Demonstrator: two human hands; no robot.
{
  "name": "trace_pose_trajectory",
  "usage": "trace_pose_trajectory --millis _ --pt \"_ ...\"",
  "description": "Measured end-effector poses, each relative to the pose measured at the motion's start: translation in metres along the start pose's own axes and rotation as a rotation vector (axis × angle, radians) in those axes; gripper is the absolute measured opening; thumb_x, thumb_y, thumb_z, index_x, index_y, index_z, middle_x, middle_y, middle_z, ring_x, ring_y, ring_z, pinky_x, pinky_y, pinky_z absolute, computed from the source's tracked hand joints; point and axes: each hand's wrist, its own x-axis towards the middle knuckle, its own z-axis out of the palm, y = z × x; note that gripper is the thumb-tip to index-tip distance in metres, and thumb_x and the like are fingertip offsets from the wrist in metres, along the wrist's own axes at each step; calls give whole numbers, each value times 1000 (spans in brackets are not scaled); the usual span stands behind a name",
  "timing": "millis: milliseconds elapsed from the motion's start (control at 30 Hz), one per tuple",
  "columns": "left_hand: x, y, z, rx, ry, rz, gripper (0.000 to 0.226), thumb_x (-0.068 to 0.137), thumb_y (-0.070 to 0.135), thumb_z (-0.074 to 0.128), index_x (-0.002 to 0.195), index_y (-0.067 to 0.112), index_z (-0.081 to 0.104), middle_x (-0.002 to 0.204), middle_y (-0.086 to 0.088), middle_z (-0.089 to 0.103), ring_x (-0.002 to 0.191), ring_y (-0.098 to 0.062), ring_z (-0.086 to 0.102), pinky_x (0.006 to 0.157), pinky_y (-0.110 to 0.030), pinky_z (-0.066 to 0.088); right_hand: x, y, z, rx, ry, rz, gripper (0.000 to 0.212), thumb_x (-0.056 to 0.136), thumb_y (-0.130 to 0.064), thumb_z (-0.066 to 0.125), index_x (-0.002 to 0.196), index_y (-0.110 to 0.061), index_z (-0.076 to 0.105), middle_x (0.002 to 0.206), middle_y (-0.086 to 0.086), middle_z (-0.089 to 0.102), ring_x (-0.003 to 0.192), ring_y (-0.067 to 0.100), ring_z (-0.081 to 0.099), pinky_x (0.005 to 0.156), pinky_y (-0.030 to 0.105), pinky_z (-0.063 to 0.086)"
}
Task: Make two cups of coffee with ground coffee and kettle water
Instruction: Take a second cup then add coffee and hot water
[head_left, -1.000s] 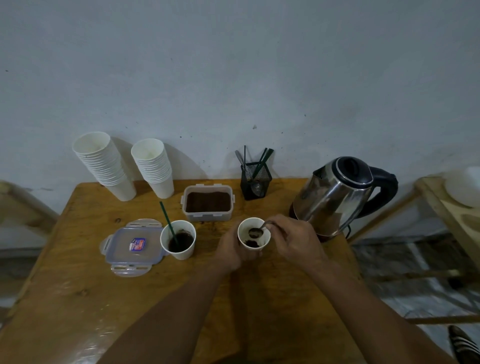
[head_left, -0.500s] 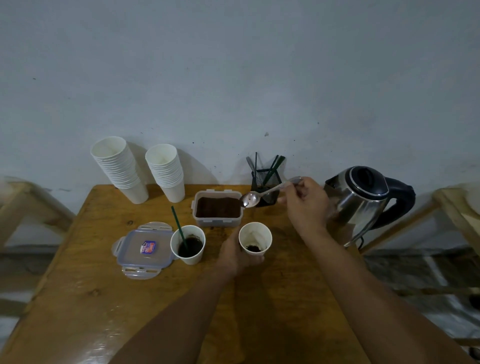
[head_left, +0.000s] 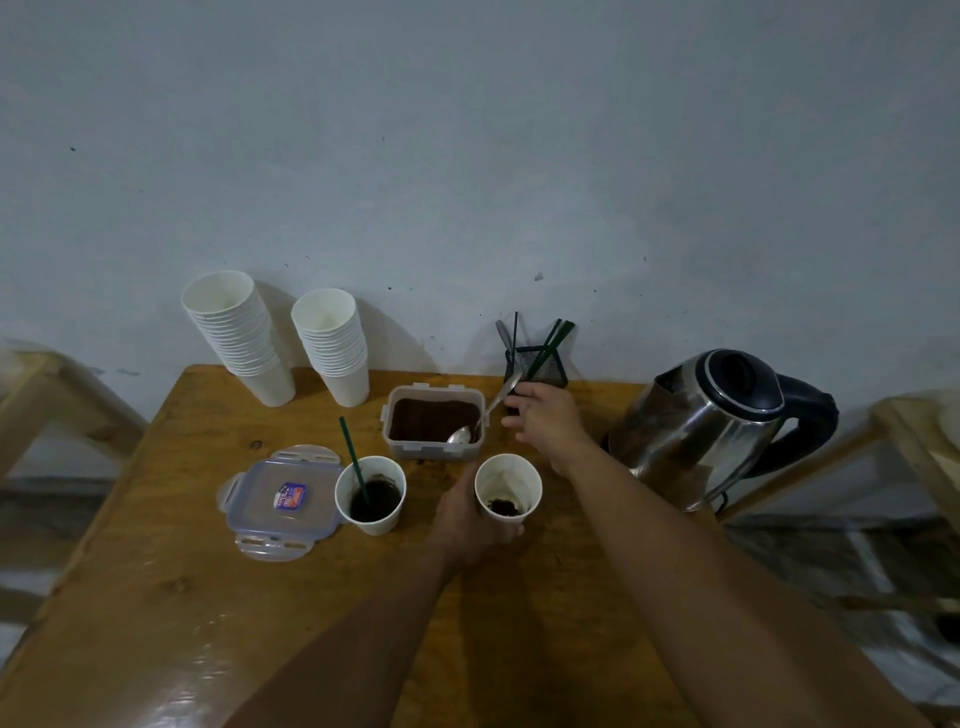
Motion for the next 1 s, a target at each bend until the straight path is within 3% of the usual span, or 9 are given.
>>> trace_pose_trajectory --millis 133,367,533,633,767,900,1000 --pt "0 -1 0 -9 -16 -14 82 62 15 88 131 30 46 126 9 56 118 -12 51 95 -29 47 1 -5 -15 44 -88 33 52 98 6 45 147 -11 41 145 6 53 105 18 63 69 23 53" --pt "2 0 3 15 0 -43 84 60 15 89 132 27 46 128 7 57 120 -14 50 100 -36 47 -6 12 -40 78 110 115 27 99 -6 50 124 -15 57 113 6 67 95 19 67 72 31 55" --pt "4 2 12 10 -34 7 82 62 15 88 132 26 47 129 8 57 120 -11 50 98 -32 47 -27 44 -75 115 324 218 14 96 -16 58 109 -15 65 101 4 71 92 17 68 80 33 59" --pt "5 5 19 21 -58 21 81 62 14 88 132 24 47 127 7 57 118 -11 51 91 -25 45 -43 55 -94 171 456 167 9 89 -16 66 91 -10 73 82 5 75 79 17 70 77 35 60" --pt "7 8 28 30 -88 33 79 63 11 88 130 22 48 125 8 56 112 -6 51 82 -12 41 -63 58 -111 222 675 14 19 90 -15 59 74 -9 68 69 6 69 66 17 64 68 33 53" --pt "10 10 39 56 -78 35 82 60 14 89 130 24 47 127 6 57 117 -12 52 92 -26 46 -66 59 -130 281 916 -68 28 92 -28 56 71 -10 63 71 7 62 68 18 56 71 39 48" --pt "11 11 42 70 -64 40 84 60 14 89 132 23 47 128 5 57 118 -13 52 95 -29 46 -60 53 -145 315 972 -40 36 93 -42 52 87 -10 65 87 6 69 82 19 64 80 40 53"
